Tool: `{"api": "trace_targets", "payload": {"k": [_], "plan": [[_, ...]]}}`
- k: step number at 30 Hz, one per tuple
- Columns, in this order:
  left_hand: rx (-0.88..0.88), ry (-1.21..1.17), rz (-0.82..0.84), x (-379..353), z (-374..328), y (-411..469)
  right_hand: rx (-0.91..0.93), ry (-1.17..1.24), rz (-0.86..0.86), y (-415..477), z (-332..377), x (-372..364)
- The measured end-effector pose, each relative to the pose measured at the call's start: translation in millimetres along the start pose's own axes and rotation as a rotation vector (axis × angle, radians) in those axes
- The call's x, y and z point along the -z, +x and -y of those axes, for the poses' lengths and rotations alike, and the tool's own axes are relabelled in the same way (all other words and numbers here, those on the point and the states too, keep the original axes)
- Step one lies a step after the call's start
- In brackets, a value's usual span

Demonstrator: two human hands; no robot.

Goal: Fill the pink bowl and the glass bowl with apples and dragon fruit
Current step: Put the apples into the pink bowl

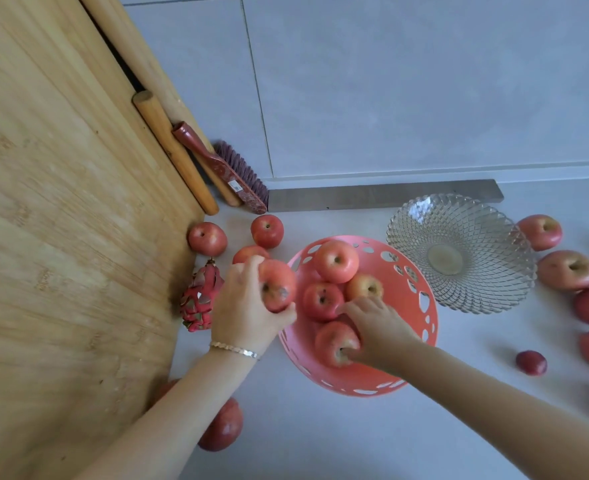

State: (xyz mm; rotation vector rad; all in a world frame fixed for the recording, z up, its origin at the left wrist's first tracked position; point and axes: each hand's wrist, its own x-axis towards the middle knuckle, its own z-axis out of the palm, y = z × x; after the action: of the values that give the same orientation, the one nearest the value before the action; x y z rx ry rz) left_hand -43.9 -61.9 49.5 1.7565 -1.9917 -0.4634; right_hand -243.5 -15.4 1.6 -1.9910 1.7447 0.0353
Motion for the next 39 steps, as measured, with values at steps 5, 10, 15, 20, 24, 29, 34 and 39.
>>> {"api": "trace_targets", "payload": {"k": [5, 10, 15, 20, 24, 29, 34, 39], "plan": [[-0.258, 0.219, 0.280, -30, -17, -15, 0.004, -0.175, 0.036, 9, 9, -25], [-0.250, 0.463, 0.474, -47, -18, -16, -0.057, -0.029, 0.049, 16, 1, -13], [-0.273, 0.561, 0.514, -46, -19, -16, -0.051, -0.087, 0.124, 21, -1, -10], [-0.229, 0.538, 0.561, -44, -23, -13, -0.052, -0.070, 0.123, 23, -5, -11], [-0.205, 0.480, 0.548, -43, -21, -13, -0.024, -0.108, 0.180, 24, -9, -15], [-0.217, 0.462, 0.537, -43, -17, -15, -0.016, -0.108, 0.210, 27, -10, -13], [-0.193, 0.436, 0.548, -44, -15, -14, -0.063, -0.101, 0.210, 29, -7, -12], [-0.201, 0.417, 0.567, -43, -13, -13, -0.123, -0.043, 0.133, 23, -12, -18]]}}
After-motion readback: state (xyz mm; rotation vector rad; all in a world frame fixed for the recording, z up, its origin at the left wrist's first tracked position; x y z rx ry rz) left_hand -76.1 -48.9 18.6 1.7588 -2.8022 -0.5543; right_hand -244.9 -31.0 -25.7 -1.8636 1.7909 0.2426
